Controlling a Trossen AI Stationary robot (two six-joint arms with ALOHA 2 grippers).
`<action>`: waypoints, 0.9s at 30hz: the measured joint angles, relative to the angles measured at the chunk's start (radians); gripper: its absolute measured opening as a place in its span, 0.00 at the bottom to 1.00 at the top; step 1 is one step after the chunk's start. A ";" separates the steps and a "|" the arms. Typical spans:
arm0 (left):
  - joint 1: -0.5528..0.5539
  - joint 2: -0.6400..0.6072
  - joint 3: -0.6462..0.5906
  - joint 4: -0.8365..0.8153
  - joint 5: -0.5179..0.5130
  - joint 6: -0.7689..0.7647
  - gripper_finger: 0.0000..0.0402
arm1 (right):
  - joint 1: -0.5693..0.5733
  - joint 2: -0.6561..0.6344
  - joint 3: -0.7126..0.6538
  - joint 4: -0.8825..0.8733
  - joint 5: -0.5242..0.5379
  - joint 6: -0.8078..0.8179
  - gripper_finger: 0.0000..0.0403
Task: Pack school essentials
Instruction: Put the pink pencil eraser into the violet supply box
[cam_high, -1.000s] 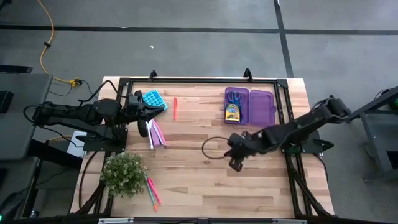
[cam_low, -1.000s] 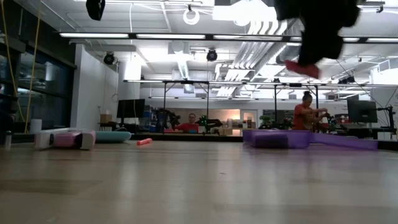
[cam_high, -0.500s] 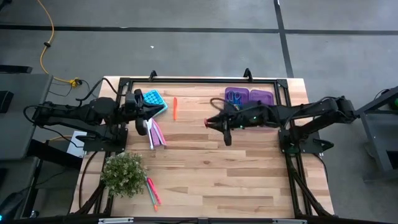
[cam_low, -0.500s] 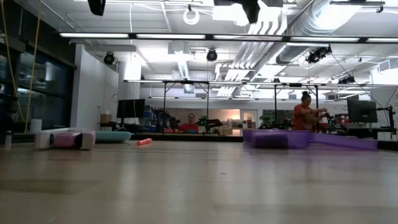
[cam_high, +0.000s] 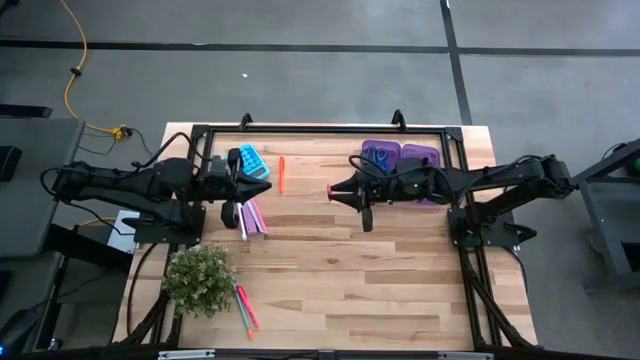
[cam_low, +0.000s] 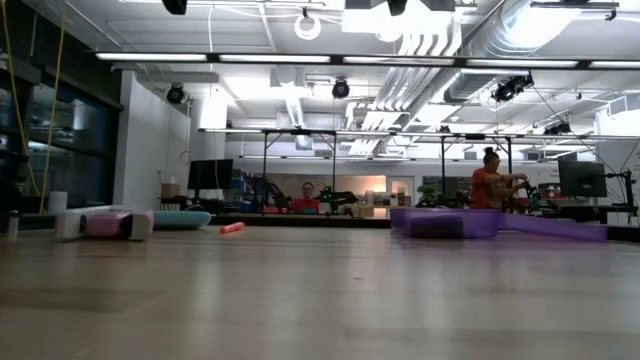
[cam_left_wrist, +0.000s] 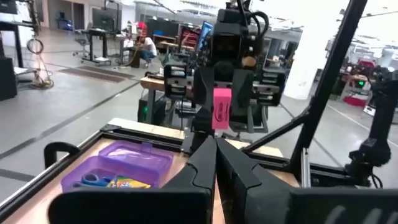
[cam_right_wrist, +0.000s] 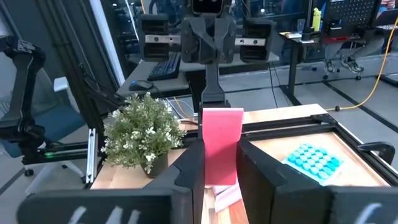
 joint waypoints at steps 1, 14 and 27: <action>0.000 0.003 0.000 0.000 0.010 0.000 0.00 | 0.000 0.000 0.000 0.001 0.000 0.000 0.17; 0.000 0.002 0.000 0.000 0.021 -0.003 0.00 | -0.010 -0.014 0.000 -0.050 0.068 0.051 0.17; 0.000 0.002 0.000 0.000 0.013 -0.003 0.00 | -0.315 -0.009 0.000 -0.847 0.324 0.529 0.17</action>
